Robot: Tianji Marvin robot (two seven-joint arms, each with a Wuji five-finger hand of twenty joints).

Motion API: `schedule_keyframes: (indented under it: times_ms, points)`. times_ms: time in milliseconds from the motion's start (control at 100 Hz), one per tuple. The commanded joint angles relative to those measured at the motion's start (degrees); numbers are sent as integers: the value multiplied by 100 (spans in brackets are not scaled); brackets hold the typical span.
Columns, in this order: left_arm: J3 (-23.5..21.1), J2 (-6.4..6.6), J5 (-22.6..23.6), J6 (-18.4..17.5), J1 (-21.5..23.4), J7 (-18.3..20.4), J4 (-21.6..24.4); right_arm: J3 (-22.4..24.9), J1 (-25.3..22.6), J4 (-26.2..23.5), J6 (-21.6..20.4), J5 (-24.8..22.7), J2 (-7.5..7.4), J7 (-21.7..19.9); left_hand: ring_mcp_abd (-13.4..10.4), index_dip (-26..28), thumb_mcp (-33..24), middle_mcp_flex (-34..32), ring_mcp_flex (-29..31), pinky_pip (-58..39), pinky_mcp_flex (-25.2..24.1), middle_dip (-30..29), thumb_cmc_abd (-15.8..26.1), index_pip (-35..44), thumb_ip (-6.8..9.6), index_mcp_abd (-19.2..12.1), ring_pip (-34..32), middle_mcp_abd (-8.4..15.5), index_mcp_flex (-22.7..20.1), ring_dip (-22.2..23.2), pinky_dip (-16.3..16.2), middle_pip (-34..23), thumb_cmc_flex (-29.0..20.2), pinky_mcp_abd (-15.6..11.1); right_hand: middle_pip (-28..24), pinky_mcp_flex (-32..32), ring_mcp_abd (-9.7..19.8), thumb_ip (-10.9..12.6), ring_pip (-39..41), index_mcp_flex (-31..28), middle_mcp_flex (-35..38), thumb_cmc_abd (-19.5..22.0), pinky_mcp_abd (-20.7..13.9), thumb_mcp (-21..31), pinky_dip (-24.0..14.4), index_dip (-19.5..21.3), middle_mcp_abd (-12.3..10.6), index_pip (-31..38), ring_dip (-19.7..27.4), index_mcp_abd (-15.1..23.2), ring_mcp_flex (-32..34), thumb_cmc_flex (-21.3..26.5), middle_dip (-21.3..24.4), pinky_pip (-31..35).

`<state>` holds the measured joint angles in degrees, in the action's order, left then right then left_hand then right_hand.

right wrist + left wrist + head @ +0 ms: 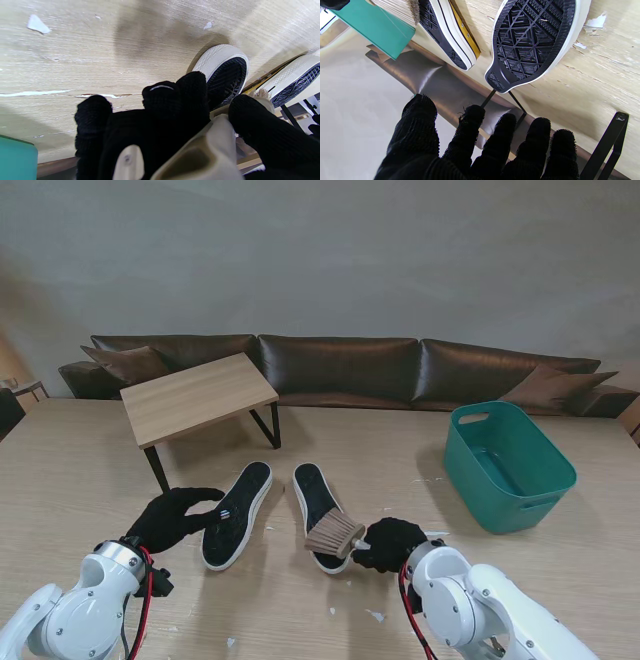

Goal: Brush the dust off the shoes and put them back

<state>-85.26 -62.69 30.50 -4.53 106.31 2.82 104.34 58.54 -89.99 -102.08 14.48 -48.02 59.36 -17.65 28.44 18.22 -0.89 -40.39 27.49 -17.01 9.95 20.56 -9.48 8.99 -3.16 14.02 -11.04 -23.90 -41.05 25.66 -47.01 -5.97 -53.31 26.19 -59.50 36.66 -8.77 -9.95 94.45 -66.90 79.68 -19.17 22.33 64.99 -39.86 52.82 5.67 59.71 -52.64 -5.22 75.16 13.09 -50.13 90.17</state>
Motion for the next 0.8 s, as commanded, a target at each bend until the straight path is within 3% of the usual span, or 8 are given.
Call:
schedule_keyframes:
  times_ms: [0, 140, 330, 660, 790]
  points:
    - [-10, -23, 2, 5, 18, 108, 44, -18, 5, -88, -52, 3, -8, -114, -58, 36, 103, 63, -215, 136, -53, -15, 241, 0, 177, 59, 101, 7, -81, 14, 29, 9, -214, -155, 16, 2726, 409, 231, 367, -613, 324, 118, 229, 514, 46, -55, 220, -47, -96, -526, -19, 338, 62, 416]
    - [-8, -23, 1, 20, 22, 112, 51, -116, 180, -45, 75, 144, 22, -50, -61, 37, 107, 66, -211, 135, -50, -15, 247, 0, 176, 48, 99, 8, -79, 16, 29, 10, -205, -158, 11, 2723, 297, 212, 400, -686, 339, 83, 334, 570, 14, -115, 354, -124, -120, -649, -26, 358, 107, 432]
    - [8, -23, -10, 56, 8, 115, 44, -331, 556, 57, 240, 201, 87, 162, -61, 36, 104, 71, -217, 135, -50, -16, 246, -2, 177, 62, 102, 2, -80, 15, 29, 12, -212, -151, 6, 2726, 321, 199, 387, -692, 334, 103, 331, 562, 1, -126, 329, -136, -121, -640, -24, 344, 139, 425]
    - [59, -14, -13, 138, -38, 172, 17, -1143, 1787, 740, 836, 485, 266, 490, -74, 40, 104, 66, -214, 133, -52, -15, 251, 8, 178, 57, 99, 16, -102, 17, 28, 9, -213, -147, 41, 2720, 343, 198, 364, -653, 327, 126, 306, 523, 6, -125, 295, -148, -115, -590, -23, 337, 173, 391]
    - [78, -12, -15, 179, -53, 188, 11, -1324, 2056, 883, 999, 588, 298, 475, -73, 37, 102, 72, -210, 133, -53, -14, 250, -3, 178, 60, 96, 9, -77, 19, 26, 10, -217, -145, 58, 2719, 367, 200, 338, -645, 324, 124, 294, 520, 14, -121, 280, -150, -104, -573, -21, 330, 178, 376]
